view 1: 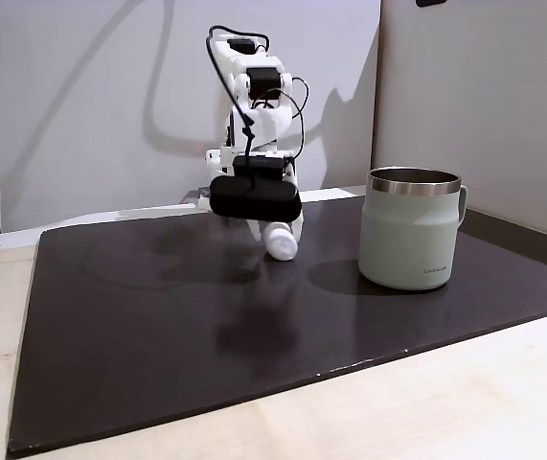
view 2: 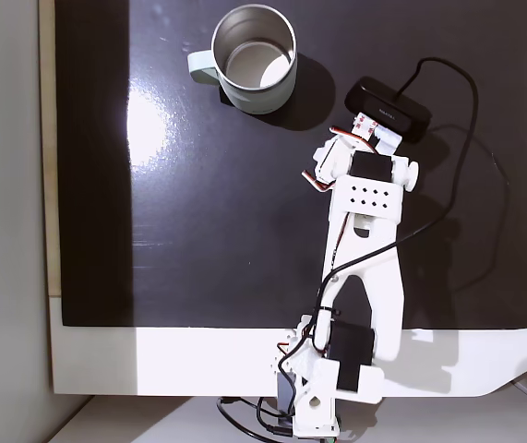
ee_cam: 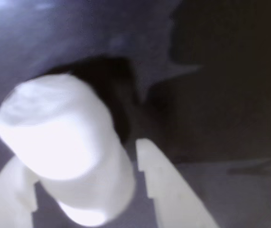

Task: Grasp a gauze and put it in the cup.

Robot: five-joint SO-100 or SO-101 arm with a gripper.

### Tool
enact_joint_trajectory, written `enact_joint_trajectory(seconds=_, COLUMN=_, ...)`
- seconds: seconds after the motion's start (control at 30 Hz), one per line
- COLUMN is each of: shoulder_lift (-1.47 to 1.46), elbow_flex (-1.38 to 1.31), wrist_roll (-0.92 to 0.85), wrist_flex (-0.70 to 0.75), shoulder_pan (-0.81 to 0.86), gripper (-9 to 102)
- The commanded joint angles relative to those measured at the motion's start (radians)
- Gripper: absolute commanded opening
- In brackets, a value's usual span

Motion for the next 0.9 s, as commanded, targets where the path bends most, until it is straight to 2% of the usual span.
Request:
enact_joint_trajectory(seconds=0.0, shoulder_lift=0.009, elbow_flex=-0.064, wrist_roll=0.009, wrist_flex=-0.018, shoulder_pan=-0.011, gripper=22)
enact_joint_trajectory(seconds=0.1, shoulder_lift=0.009, elbow_flex=-0.064, wrist_roll=0.012, wrist_flex=-0.018, shoulder_pan=-0.011, gripper=20)
enact_joint_trajectory(seconds=0.33, shoulder_lift=0.008, elbow_flex=-0.058, wrist_roll=0.025, wrist_flex=-0.021, shoulder_pan=-0.011, gripper=5)
enact_joint_trajectory(seconds=0.63, shoulder_lift=0.034, elbow_flex=-0.058, wrist_roll=0.025, wrist_flex=0.008, shoulder_pan=-0.008, gripper=2)
enact_joint_trajectory(seconds=0.87, shoulder_lift=0.150, elbow_flex=-0.190, wrist_roll=0.057, wrist_flex=0.206, shoulder_pan=-0.043, gripper=1)
